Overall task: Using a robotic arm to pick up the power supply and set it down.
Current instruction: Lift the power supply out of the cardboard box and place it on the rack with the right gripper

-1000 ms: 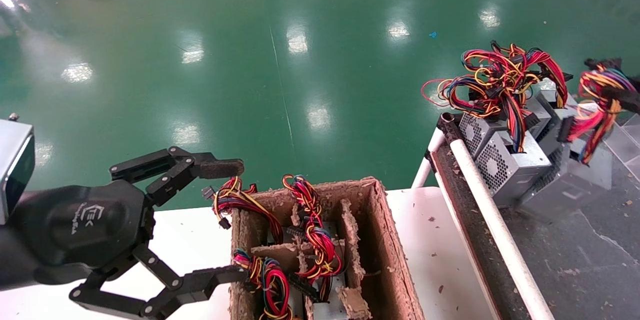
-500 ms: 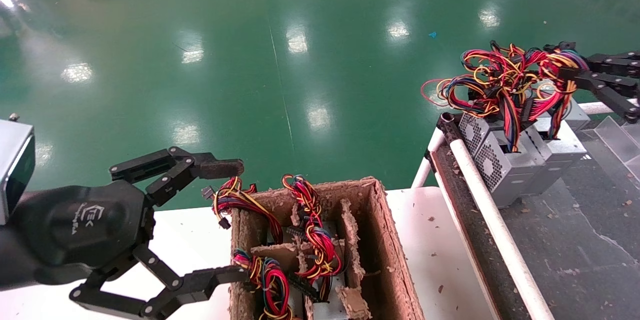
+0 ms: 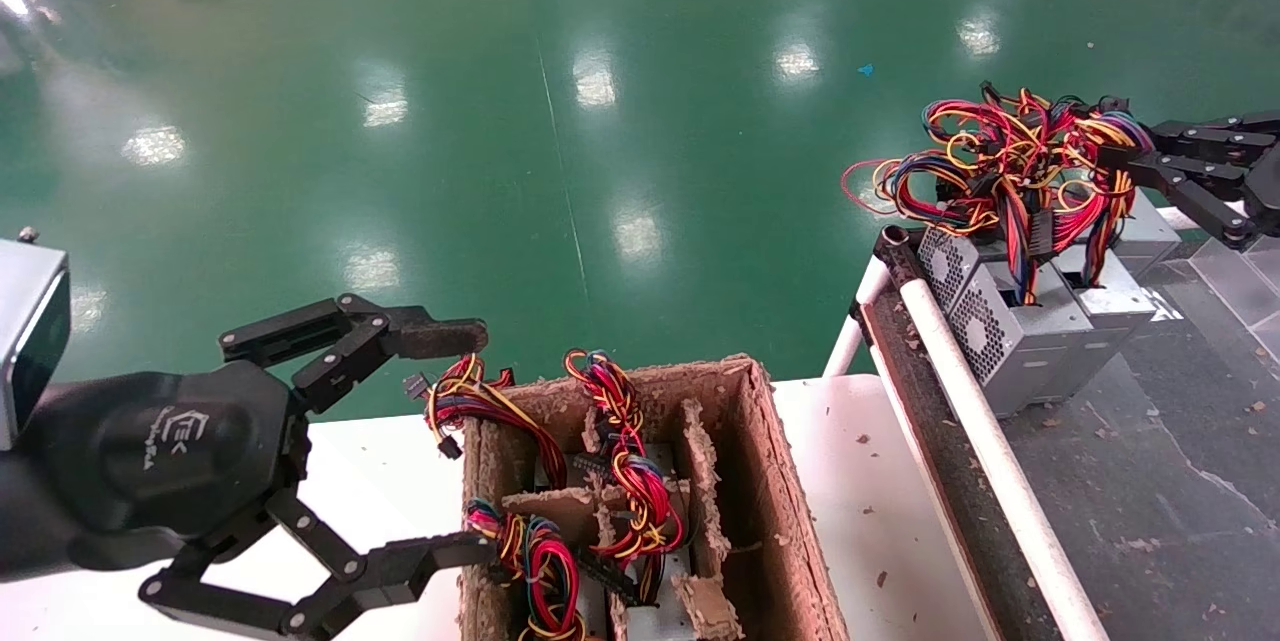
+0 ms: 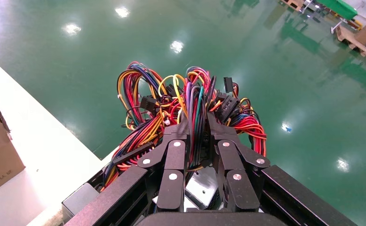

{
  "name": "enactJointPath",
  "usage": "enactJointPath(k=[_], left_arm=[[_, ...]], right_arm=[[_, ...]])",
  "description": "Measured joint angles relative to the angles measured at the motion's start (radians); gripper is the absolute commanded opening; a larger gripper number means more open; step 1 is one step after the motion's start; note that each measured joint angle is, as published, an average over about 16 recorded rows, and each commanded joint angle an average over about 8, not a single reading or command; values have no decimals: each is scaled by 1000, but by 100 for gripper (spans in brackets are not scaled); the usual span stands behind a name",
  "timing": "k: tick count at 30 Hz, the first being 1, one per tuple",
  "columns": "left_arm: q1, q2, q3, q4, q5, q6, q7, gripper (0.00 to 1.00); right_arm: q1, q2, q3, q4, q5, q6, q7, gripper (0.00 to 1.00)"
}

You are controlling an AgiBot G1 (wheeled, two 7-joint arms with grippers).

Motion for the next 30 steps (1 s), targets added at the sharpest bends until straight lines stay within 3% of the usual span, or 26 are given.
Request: enactJointPath(k=[19, 30], left_arm=[[0, 0, 0, 0, 0, 0, 0, 100], [0, 0, 0, 0, 0, 0, 0, 100]], right_arm=[[75, -10, -3, -115, 0, -56, -63, 100], [42, -9, 8, -72, 70, -80, -50, 100]])
